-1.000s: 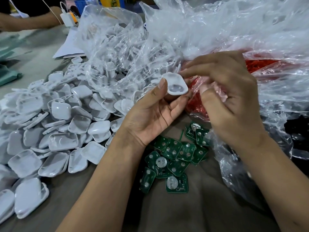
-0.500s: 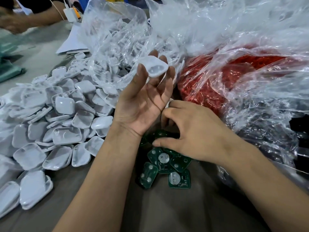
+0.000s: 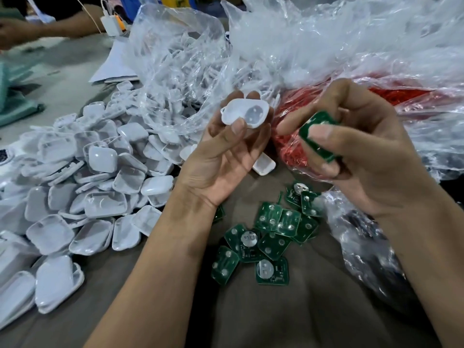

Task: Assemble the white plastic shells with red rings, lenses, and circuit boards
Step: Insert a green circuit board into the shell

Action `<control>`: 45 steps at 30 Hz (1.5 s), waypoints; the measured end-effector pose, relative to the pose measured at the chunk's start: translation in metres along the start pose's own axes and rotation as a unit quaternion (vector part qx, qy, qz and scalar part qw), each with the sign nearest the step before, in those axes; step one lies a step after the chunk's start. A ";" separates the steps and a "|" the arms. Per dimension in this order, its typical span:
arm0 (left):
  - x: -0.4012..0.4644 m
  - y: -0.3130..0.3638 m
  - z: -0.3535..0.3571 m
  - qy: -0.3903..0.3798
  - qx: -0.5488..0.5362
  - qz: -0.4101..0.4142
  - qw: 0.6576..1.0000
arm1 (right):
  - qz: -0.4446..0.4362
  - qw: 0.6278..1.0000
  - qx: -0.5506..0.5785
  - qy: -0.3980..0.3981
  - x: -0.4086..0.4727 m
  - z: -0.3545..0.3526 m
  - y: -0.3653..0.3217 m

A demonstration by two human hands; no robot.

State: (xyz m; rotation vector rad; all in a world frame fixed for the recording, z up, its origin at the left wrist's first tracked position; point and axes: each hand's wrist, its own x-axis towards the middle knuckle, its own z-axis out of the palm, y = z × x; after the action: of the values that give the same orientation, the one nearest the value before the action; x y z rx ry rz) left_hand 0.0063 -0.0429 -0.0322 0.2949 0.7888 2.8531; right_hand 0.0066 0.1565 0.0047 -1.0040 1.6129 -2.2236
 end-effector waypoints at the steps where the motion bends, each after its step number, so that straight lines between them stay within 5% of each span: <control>1: 0.000 -0.001 -0.001 -0.003 0.006 -0.001 1.000 | -0.002 1.000 0.011 0.023 0.001 -0.002 0.000; 10: 0.000 -0.009 -0.001 0.011 0.153 0.024 0.988 | 0.072 0.984 0.097 0.130 -0.001 -0.009 -0.002; 16: 0.001 -0.018 0.002 0.036 0.218 0.041 0.974 | 0.057 0.974 0.051 0.213 0.002 -0.004 0.001; 25: 0.001 -0.024 0.003 0.049 0.269 0.067 0.960 | 0.026 0.973 -0.015 0.228 0.003 -0.003 0.007; 45: 0.000 -0.040 0.007 0.172 0.504 0.213 0.819 | 0.026 0.943 -0.150 0.295 0.003 -0.007 0.016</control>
State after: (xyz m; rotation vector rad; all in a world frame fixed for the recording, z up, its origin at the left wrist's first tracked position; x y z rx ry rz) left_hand 0.0125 -0.0060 -0.0476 0.0564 2.5619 2.5382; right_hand -0.0039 0.1543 -0.0093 -0.3386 2.2397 -2.4325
